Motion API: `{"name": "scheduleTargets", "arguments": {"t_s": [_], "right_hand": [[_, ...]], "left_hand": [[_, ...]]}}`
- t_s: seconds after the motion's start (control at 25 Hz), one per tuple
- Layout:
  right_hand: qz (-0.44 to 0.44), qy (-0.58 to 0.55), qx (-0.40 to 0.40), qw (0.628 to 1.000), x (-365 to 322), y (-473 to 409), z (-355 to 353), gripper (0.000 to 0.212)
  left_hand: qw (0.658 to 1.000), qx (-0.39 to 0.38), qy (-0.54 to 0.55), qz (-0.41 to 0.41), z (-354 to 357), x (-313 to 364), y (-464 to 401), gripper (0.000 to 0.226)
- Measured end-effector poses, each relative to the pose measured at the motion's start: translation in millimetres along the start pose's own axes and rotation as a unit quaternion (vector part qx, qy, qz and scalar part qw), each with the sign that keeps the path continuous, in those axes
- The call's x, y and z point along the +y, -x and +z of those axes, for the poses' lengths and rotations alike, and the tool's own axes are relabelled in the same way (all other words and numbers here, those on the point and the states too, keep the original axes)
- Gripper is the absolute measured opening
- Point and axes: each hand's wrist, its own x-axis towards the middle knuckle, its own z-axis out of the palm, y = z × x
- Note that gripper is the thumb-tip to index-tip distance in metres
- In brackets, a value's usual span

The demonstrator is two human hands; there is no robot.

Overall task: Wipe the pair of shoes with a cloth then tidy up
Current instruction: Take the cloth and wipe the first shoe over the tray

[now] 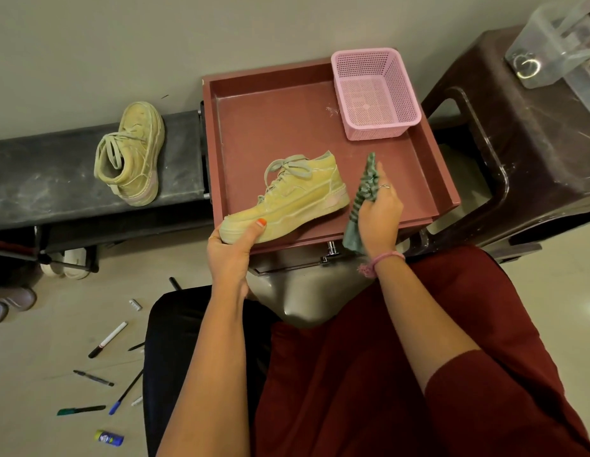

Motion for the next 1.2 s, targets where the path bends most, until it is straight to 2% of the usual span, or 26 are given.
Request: {"name": "scheduleTargets", "arguments": {"t_s": [0.12,0.32,0.48,0.56,0.64,0.72,0.8,0.92,1.0,1.08,1.16,1.2], "right_hand": [[-0.028,0.005,-0.078,0.997,-8,18,27,0.06],[-0.145,0.051,-0.113,0.982,-11,54,39,0.078],[-0.223,0.153,-0.12,0.955,-4,49,31,0.074],[-0.195,0.164,-0.122,0.959,-11,33,32,0.072],[-0.094,0.129,-0.125,0.979,-17,5,37,0.07],[-0.017,0.079,-0.122,0.989,-23,-15,36,0.066],[-0.041,0.098,-0.129,0.986,-32,-1,36,0.069],[-0.201,0.113,-0.154,0.961,-41,51,33,0.078],[-0.276,0.168,-0.165,0.932,-34,45,30,0.072],[-0.246,0.219,-0.146,0.933,-28,15,28,0.069],[-0.161,0.214,-0.142,0.953,-37,-6,25,0.068],[-0.149,0.2,-0.148,0.957,-44,-5,28,0.067]], "left_hand": [[1.0,0.005,-0.002,0.004,4,0,3,0.051],[0.999,0.017,-0.017,0.023,8,-5,3,0.066],[0.999,0.009,-0.03,0.031,6,-7,1,0.06],[0.999,0.014,-0.032,0.037,6,-6,2,0.053],[0.998,0.01,-0.043,0.042,7,-7,2,0.054],[0.997,0.006,-0.056,0.046,6,-7,3,0.065],[0.998,0.01,-0.054,0.037,6,-7,3,0.075],[0.997,0.005,-0.058,0.041,7,-6,2,0.072],[0.997,0.005,-0.059,0.045,7,-6,4,0.067],[0.997,0.007,-0.06,0.049,8,-7,7,0.061],[0.997,0.006,-0.059,0.049,9,-6,7,0.065],[0.997,0.006,-0.058,0.048,8,-5,7,0.071]]}}
